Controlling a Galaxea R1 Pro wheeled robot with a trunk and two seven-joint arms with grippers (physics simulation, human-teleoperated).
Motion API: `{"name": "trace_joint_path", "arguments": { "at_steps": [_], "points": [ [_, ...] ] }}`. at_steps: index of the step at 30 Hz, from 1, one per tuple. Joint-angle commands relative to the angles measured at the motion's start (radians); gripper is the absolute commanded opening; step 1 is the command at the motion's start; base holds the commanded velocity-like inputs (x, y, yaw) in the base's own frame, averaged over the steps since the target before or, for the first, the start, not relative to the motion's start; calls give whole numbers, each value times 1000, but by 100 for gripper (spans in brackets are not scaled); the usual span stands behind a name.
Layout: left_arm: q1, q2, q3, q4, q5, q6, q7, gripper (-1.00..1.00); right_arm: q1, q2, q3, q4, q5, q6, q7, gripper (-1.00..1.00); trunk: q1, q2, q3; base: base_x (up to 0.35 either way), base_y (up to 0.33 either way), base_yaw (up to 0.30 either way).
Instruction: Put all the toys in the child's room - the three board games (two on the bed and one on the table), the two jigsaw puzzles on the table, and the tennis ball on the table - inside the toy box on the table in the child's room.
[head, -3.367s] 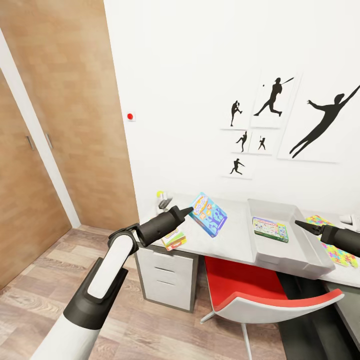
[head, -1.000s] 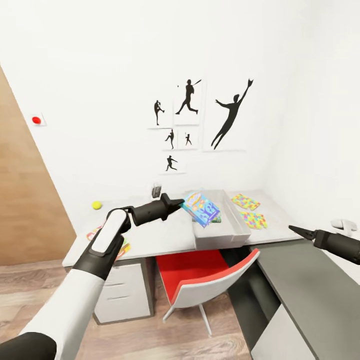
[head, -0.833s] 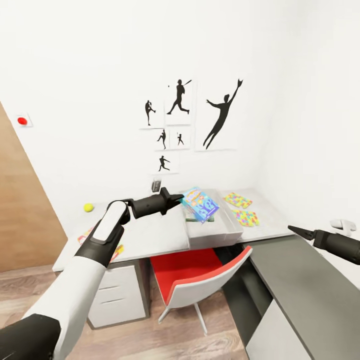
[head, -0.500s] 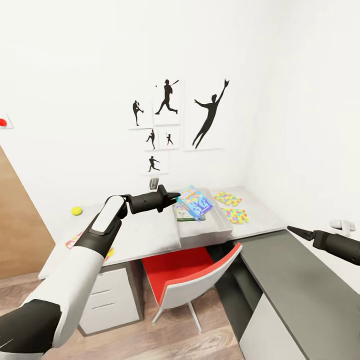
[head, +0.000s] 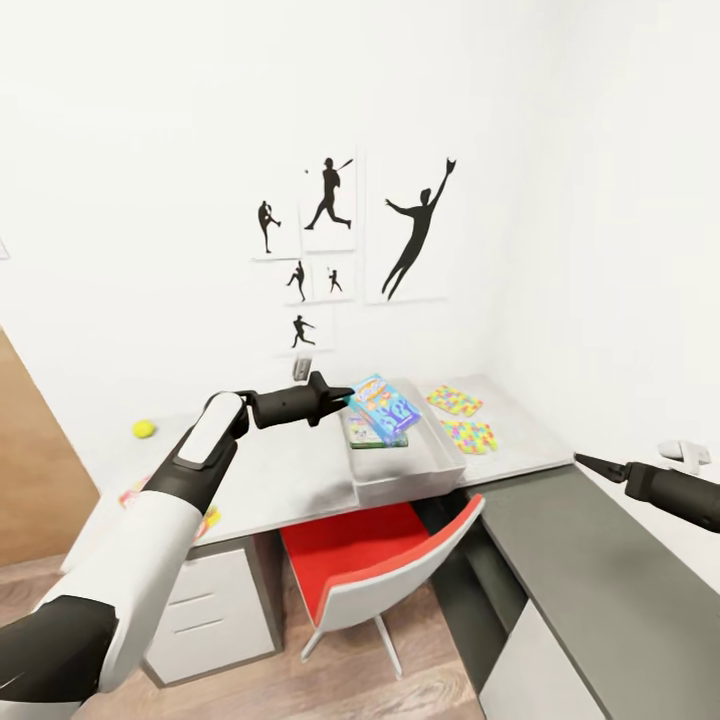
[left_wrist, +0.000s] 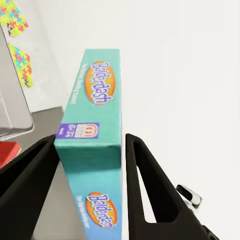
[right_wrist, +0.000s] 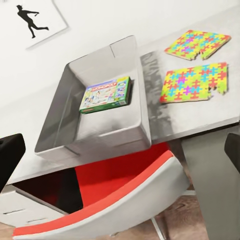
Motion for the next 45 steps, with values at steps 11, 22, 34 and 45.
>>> {"name": "trace_joint_path", "arguments": {
  "at_steps": [11, 22, 34, 45],
  "points": [
    [4, 15, 0, 3, 0, 3, -3, -100, 0, 0, -1, 0, -5, 8, -1, 100, 1, -2, -2, 309, 4, -2],
    [7, 16, -4, 9, -1, 2, -1, -100, 0, 0, -1, 0, -5, 8, -1, 100, 1, -2, -2, 332, 21, -2],
    [12, 14, -8, 27, -1, 5, -1, -100, 0, 0, -1, 1, -5, 8, -1, 100, 1, -2, -2, 127, 3, -38],
    [19, 16, -7, 30, 3, 11, -7, -100, 0, 0, -1, 1, -5, 8, -1, 100, 1, -2, -2, 17, 0, -9]
  ]
}}
